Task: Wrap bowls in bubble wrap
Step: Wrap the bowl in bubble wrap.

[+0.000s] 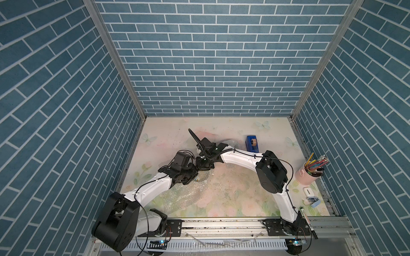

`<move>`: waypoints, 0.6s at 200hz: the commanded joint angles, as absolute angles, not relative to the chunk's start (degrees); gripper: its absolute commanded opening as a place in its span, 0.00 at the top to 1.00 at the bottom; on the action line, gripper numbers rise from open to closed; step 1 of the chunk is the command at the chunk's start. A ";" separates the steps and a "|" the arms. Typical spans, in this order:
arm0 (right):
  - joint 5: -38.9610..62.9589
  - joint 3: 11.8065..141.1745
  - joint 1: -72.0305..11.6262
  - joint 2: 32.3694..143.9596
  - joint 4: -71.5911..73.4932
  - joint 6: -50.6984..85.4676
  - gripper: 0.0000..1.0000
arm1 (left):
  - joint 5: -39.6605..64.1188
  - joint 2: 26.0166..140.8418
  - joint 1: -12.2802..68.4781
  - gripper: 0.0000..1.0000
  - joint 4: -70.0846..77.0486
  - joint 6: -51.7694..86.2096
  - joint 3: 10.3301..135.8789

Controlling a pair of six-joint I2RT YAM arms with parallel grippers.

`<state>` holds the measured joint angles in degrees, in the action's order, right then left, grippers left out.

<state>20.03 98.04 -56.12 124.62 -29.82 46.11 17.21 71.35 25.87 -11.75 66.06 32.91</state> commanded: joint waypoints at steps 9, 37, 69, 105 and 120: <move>20.09 99.01 -55.66 123.12 -32.75 47.20 0.65 | 16.35 71.91 26.41 0.91 -8.00 67.89 31.86; 19.70 100.72 -55.54 121.05 -34.31 46.59 0.55 | 18.36 78.44 25.95 0.91 -5.78 67.62 33.80; 17.43 99.40 -54.96 115.74 -35.54 46.57 0.53 | 19.45 82.35 25.93 0.92 -4.19 68.78 34.88; 16.01 94.35 -54.23 110.37 -36.00 46.76 0.63 | 18.02 81.33 25.84 0.92 -7.06 67.31 36.25; 16.39 92.84 -54.21 111.56 -36.14 46.90 0.76 | 18.09 81.13 25.82 0.91 -7.46 67.09 36.63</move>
